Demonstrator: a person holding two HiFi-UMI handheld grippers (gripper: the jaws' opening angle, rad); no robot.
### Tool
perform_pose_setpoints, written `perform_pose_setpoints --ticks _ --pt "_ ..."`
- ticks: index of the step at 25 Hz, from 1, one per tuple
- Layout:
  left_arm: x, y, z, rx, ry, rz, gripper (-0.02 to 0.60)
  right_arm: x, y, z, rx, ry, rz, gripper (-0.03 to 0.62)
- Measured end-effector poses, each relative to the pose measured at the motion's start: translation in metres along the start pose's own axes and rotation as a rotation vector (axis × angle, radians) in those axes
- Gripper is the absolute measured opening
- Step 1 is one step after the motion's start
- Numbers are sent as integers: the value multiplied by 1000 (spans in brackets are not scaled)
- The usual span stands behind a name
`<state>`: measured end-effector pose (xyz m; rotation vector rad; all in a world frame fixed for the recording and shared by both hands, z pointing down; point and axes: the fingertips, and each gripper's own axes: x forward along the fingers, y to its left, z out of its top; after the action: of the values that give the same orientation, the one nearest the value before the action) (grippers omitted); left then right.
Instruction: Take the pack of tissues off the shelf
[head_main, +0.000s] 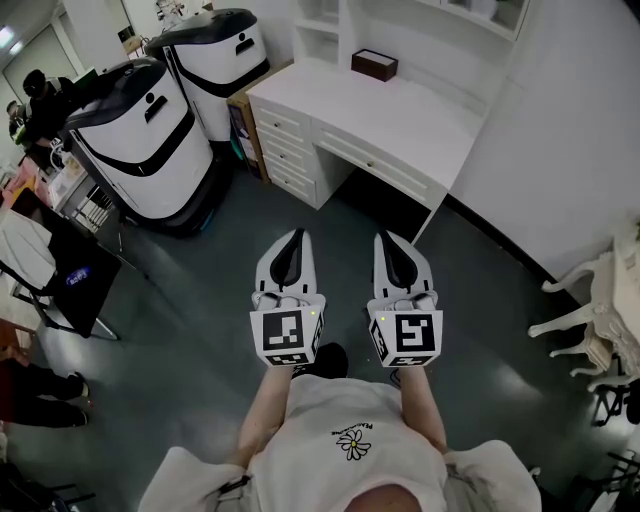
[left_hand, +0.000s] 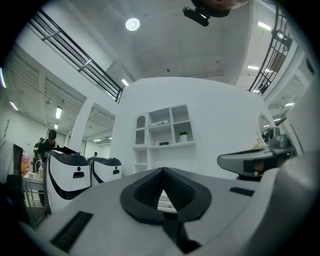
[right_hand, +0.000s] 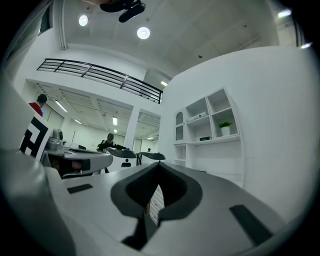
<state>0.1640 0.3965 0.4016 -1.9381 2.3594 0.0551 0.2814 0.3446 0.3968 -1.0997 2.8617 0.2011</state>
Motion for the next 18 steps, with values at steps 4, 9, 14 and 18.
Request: perform_pose_setpoints --ticks 4,9,14,18 --pt "12 6 -1 -15 -12 5 -2 10 -9 -8 -9 15 -16 3" --pt "36 11 5 -13 -27 4 -2 25 -26 -4 -18 3 -25 3" --pt "71 17 3 -12 -33 -8 -2 45 -41 -10 -24 -1 -37 3" --pt "104 21 2 -2 -54 -31 -2 73 -50 -14 -52 -12 -39 3"
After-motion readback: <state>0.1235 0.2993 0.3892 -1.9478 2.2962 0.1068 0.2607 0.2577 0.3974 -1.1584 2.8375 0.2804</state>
